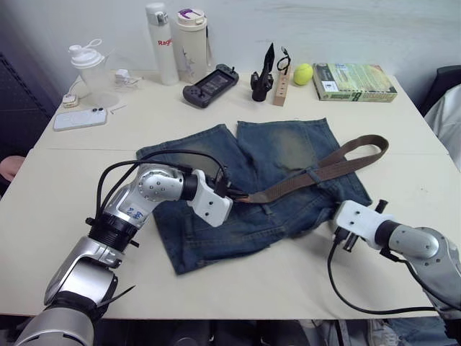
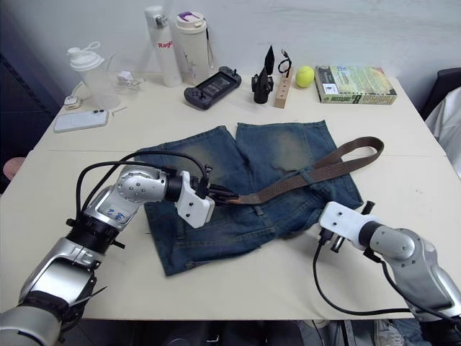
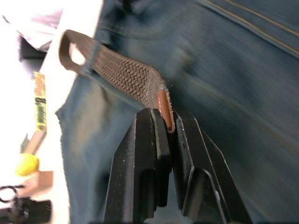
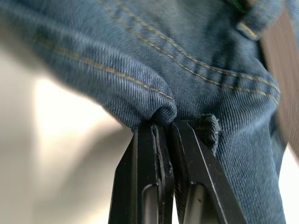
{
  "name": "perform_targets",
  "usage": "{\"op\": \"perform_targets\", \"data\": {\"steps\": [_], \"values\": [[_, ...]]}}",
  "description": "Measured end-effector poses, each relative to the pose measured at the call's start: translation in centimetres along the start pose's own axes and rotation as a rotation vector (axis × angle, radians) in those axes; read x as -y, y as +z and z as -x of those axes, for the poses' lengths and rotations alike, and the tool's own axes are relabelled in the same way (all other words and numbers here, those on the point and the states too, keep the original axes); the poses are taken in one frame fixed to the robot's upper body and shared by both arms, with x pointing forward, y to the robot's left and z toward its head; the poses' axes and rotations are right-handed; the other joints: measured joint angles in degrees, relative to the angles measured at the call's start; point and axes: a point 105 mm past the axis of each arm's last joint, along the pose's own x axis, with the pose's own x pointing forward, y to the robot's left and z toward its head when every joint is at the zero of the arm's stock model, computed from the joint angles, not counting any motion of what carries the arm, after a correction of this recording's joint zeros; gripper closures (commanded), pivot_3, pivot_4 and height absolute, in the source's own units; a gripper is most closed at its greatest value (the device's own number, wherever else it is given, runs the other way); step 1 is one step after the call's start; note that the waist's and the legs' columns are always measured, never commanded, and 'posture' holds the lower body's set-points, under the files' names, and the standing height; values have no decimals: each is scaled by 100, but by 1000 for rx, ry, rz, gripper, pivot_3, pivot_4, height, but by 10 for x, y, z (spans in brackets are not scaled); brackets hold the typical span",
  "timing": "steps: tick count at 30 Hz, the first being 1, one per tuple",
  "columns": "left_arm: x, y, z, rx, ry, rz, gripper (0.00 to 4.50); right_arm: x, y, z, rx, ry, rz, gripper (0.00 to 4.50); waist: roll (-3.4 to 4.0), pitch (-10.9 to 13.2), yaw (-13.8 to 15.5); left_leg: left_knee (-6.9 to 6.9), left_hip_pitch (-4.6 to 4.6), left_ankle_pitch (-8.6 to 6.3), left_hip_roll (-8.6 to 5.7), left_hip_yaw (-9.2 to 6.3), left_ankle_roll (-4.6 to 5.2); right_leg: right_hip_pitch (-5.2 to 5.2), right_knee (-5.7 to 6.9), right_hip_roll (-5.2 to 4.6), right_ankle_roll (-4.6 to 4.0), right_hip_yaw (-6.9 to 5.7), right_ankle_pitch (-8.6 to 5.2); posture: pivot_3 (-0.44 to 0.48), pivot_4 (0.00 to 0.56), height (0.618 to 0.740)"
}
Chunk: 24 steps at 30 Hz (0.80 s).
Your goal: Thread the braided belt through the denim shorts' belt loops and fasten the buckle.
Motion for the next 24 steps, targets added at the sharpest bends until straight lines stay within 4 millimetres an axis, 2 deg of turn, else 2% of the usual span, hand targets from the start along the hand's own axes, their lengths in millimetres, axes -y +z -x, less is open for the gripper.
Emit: {"op": "perform_targets", "data": {"steps": [8, 11, 15, 16, 19, 22, 24], "values": [[2, 5, -2, 9, 10, 5, 4500, 2, 0, 0, -7, -10, -77, 4471, 0, 0, -17, 1, 1, -1, 0, 0, 1, 3, -2, 2, 3, -3, 2, 0, 150, 720], [1, 5, -2, 6, 21, 4, 4500, 3, 2, 0, 3, -17, -152, 3403, 0, 0, -35, 0, 0, -2, 2, 2, 0, 0, 0, 3, 3, 0, 2, 0, 150, 720], [-3, 4, -1, 0, 56, -3, 4500, 10, 6, 10, 44, -14, -349, 1720, 2, 1, -45, -1, -2, -2, 4, 1, 0, -3, 0, 4, 3, -1, 2, 0, 150, 720], [-8, 3, 2, -5, 91, -13, 4500, 17, 13, 15, 92, -12, -455, 1282, 10, 6, -50, -1, -4, -2, 4, 2, 0, -5, 1, 3, 3, 1, 2, 0, 150, 720], [-19, 4, 7, -6, 179, -46, 4500, 35, 37, 33, 222, 28, -626, 9, 24, 14, -60, -4, -3, -2, 6, -2, 0, -6, 1, 0, 3, 1, 2, 0, 150, 720], [-25, 5, 12, -6, 250, -72, 4500, 38, 65, 45, 353, 134, -775, 9, 24, 14, -74, -4, -3, -5, 10, -8, -4, -6, 0, -6, 2, -1, 2, 0, 150, 720], [-22, 5, 14, 2, 275, -74, 4500, 27, 91, 44, 445, 311, -944, 9, 25, 14, -132, -5, -4, -5, 10, -6, -4, -9, 3, -14, 2, 2, 2, 0, 150, 720]]}}
